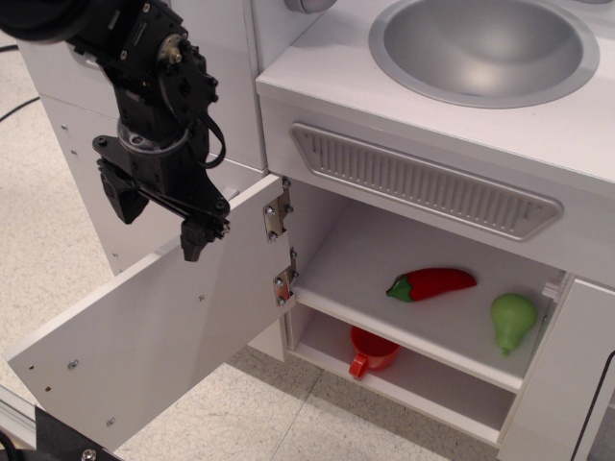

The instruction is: Close cabinet

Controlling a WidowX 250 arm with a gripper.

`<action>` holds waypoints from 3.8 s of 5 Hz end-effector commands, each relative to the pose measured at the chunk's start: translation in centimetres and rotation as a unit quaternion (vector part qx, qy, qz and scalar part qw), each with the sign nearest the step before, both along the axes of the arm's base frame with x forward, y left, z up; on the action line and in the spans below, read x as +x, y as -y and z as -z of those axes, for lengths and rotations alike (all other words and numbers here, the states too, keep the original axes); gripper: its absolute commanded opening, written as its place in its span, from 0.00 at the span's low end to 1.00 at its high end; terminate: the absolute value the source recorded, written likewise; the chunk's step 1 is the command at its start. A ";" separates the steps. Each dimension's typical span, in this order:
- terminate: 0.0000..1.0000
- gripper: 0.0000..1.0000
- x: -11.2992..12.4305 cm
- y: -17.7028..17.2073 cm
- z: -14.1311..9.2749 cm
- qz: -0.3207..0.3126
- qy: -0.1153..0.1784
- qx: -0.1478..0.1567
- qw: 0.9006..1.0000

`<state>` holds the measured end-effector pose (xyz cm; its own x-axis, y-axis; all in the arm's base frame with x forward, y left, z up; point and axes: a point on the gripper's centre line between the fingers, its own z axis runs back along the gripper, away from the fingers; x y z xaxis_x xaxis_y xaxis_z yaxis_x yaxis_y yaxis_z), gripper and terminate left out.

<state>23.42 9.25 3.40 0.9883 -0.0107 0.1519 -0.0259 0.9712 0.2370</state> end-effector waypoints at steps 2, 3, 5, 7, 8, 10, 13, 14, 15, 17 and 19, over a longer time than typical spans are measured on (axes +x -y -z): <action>0.00 1.00 0.8 1.7 2.5 0.008 0.005 -0.070 0.997; 0.00 1.00 1.0 3.8 2.8 0.000 -0.005 -0.098 0.995; 0.00 1.00 2.6 10.1 1.7 0.001 -0.002 -0.130 0.991; 0.00 1.00 3.1 12.4 -2.3 0.012 0.032 -0.173 0.984; 0.00 1.00 0.6 10.7 -3.5 0.032 0.020 -0.161 0.986; 0.00 1.00 -3.1 6.9 2.6 0.098 0.000 -0.074 0.992; 0.00 1.00 -0.2 8.5 7.6 0.069 0.025 -0.065 0.995; 0.00 1.00 2.1 10.4 7.7 0.040 0.035 -0.087 0.995; 0.00 1.00 4.9 12.3 7.8 0.002 0.046 -0.111 0.993; 0.00 1.00 9.1 14.0 7.8 -0.055 0.065 -0.126 0.988; 0.00 1.00 4.5 13.4 6.3 0.003 0.066 -0.122 0.990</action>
<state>26.53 -4.53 -5.02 0.9731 0.0366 0.2277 -0.0371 0.9993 -0.0019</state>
